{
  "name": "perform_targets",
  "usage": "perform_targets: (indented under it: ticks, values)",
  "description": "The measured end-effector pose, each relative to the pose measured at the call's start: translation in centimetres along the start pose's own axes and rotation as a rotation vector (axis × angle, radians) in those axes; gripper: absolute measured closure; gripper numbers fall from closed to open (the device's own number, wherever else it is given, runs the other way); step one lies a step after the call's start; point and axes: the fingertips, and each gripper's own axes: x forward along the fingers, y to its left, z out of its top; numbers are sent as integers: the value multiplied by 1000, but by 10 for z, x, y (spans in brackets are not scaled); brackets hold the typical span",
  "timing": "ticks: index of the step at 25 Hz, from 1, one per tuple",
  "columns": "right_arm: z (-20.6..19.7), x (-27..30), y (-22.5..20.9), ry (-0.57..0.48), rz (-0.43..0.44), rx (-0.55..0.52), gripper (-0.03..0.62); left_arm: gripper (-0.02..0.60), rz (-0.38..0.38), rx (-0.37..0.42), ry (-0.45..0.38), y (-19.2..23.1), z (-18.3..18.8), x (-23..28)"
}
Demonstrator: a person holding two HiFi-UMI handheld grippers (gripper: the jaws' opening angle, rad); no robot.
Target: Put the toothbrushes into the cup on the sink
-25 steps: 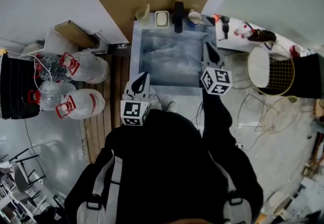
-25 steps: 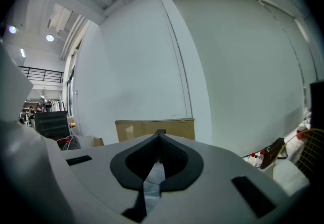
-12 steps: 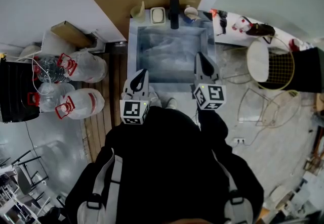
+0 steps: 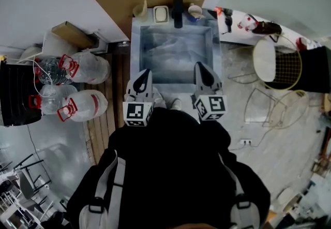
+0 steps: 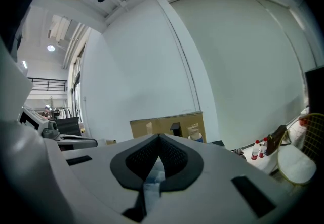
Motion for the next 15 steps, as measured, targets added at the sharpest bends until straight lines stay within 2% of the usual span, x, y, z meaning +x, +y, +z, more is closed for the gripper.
perform_targets:
  ticks: [5,15]
  values:
    - [-7,-3,9,18,44,-16,592,580,-5,-2,3,-1,-2,1]
    - [-11,-4,11,29,53,-4,592,580,-8,-3,10,0,-6,2]
